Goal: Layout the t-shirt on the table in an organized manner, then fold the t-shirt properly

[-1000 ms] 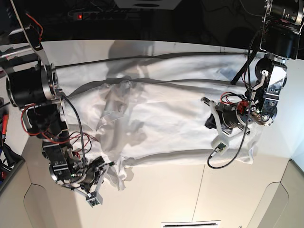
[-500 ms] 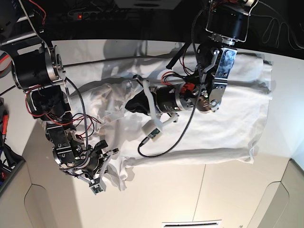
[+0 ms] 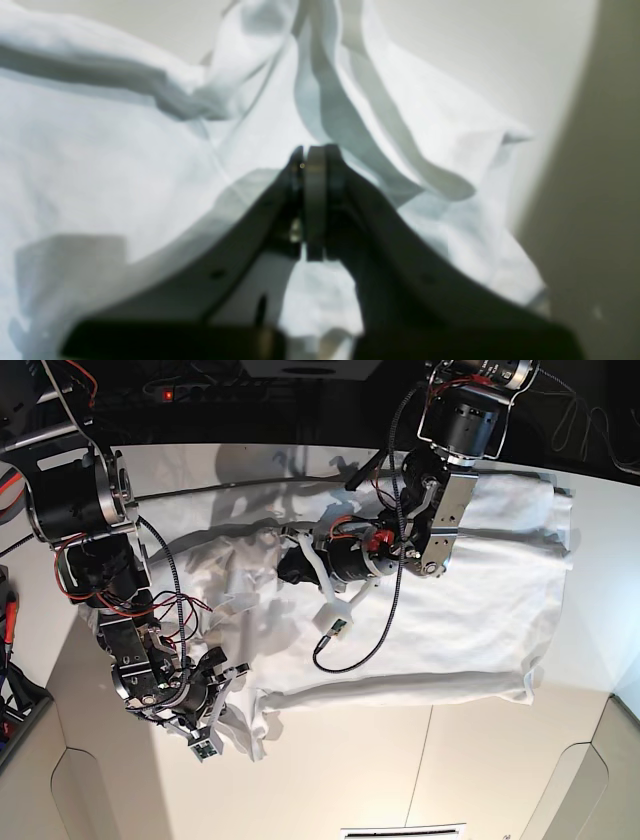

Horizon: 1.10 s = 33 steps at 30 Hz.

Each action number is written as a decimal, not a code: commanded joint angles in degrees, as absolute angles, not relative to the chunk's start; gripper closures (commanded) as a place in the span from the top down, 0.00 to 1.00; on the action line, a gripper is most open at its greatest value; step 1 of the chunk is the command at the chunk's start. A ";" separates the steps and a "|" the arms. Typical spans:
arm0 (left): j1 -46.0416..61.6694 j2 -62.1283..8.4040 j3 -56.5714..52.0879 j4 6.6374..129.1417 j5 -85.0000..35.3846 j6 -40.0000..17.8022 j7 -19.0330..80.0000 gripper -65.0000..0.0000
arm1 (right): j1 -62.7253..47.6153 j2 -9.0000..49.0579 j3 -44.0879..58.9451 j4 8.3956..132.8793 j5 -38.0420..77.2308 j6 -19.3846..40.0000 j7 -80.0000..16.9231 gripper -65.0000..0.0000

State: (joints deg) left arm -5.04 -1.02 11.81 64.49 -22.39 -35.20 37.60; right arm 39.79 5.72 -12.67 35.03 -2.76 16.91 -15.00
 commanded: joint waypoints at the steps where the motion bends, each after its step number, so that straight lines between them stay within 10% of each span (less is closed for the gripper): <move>1: -4.78 -1.69 12.40 64.90 -22.11 -36.18 40.10 0.00 | 41.34 5.85 -12.49 36.01 -2.61 16.53 -13.89 0.00; 33: -2.15 -8.40 20.01 64.93 -26.98 -38.48 41.89 0.00 | 39.86 6.70 -12.51 36.01 -16.12 10.76 -16.78 0.00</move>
State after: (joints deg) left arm -2.66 -7.77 19.81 64.97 -30.09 -39.31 37.91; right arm 37.63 6.22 -12.67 35.14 -16.16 11.68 -17.65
